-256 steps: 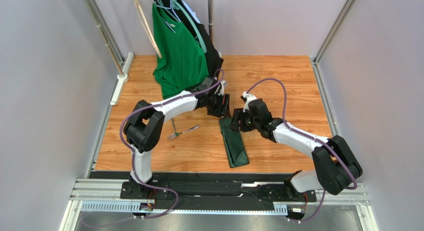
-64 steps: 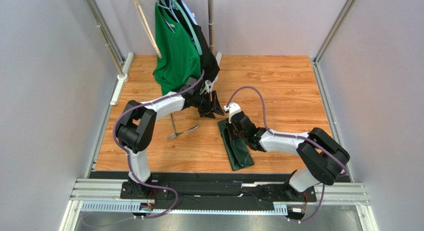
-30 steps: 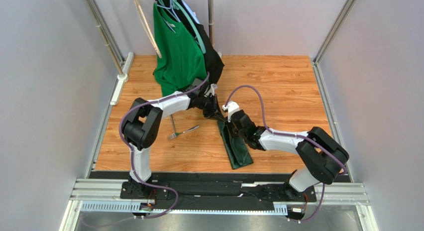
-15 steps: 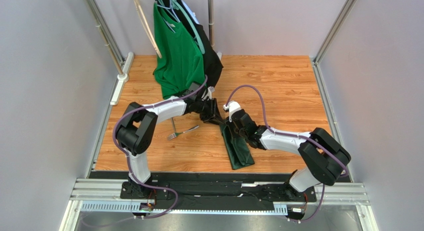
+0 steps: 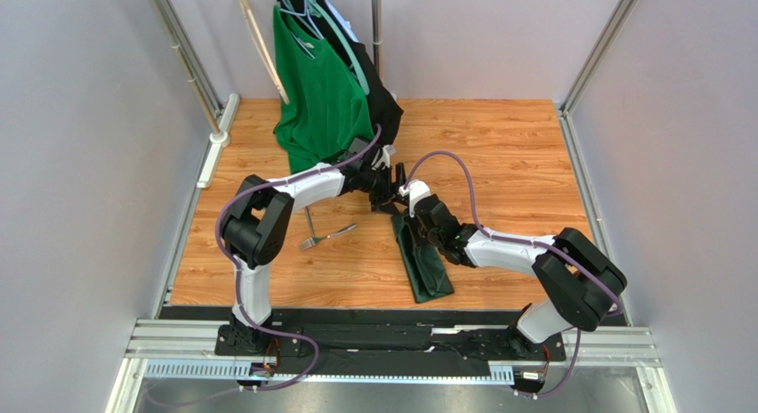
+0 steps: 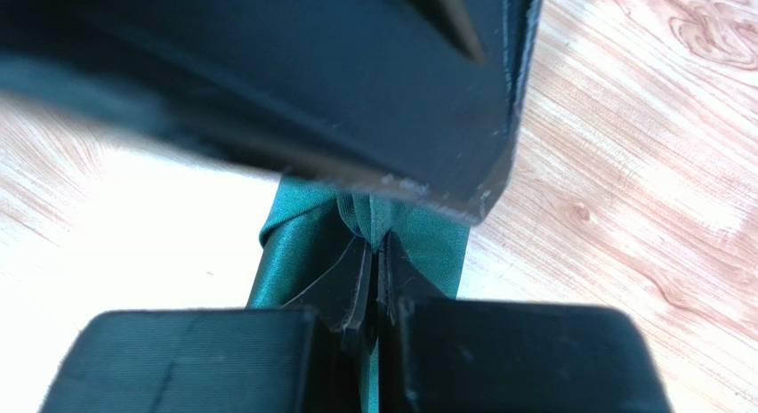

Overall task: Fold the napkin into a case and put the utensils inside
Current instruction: Stuff the top corner of the square-folded napkin into the folded napkin.

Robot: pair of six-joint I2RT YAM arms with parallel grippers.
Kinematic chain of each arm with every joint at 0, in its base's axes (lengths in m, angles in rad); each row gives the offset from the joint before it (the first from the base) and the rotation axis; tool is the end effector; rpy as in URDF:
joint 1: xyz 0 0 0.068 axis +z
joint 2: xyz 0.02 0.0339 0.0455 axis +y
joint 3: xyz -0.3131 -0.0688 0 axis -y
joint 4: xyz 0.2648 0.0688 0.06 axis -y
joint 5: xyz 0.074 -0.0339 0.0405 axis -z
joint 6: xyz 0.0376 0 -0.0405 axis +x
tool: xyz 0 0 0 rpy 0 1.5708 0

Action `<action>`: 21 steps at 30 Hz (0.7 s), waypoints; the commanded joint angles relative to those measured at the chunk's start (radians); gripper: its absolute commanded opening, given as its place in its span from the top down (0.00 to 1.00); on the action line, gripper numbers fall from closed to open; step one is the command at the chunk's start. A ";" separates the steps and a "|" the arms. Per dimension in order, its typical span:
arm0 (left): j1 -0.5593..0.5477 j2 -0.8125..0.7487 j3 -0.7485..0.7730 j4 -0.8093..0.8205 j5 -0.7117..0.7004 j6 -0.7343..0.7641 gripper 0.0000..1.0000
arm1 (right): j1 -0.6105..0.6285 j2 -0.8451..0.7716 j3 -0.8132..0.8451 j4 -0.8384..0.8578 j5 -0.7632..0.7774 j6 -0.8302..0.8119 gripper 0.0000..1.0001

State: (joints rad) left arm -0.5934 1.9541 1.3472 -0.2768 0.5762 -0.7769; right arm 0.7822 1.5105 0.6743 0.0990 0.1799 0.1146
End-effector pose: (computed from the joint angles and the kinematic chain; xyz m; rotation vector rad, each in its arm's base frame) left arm 0.3664 -0.2718 0.2206 0.0376 2.7138 -1.2303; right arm 0.2213 0.2104 0.1951 -0.6682 2.2079 0.2551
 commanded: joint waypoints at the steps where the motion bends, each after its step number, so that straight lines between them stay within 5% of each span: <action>1: -0.002 0.035 0.033 -0.007 0.039 -0.018 0.31 | 0.000 -0.010 0.011 0.083 0.010 -0.015 1.00; 4: -0.002 0.040 0.026 0.011 0.053 -0.033 0.44 | -0.001 -0.015 0.004 0.105 0.026 -0.019 1.00; 9: -0.002 0.043 0.027 0.018 0.053 -0.038 0.52 | -0.003 0.007 0.013 0.120 0.023 -0.024 1.00; 13: -0.002 0.046 0.050 -0.015 0.030 -0.010 0.98 | -0.004 -0.001 -0.005 0.137 0.023 -0.032 0.99; 16: 0.001 0.063 0.069 -0.035 0.040 0.008 1.00 | -0.012 -0.021 -0.027 0.159 0.004 -0.032 0.91; 19: 0.010 0.069 0.058 -0.021 0.057 0.007 1.00 | -0.021 -0.018 -0.041 0.188 0.004 -0.024 0.64; 21: 0.020 0.066 0.047 -0.022 0.062 0.008 1.00 | -0.029 -0.009 -0.036 0.189 0.004 -0.024 0.60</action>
State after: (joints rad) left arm -0.5900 2.0163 1.3788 -0.2966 0.6132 -0.7918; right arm 0.7704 1.5143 0.6441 0.2028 0.1799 0.0990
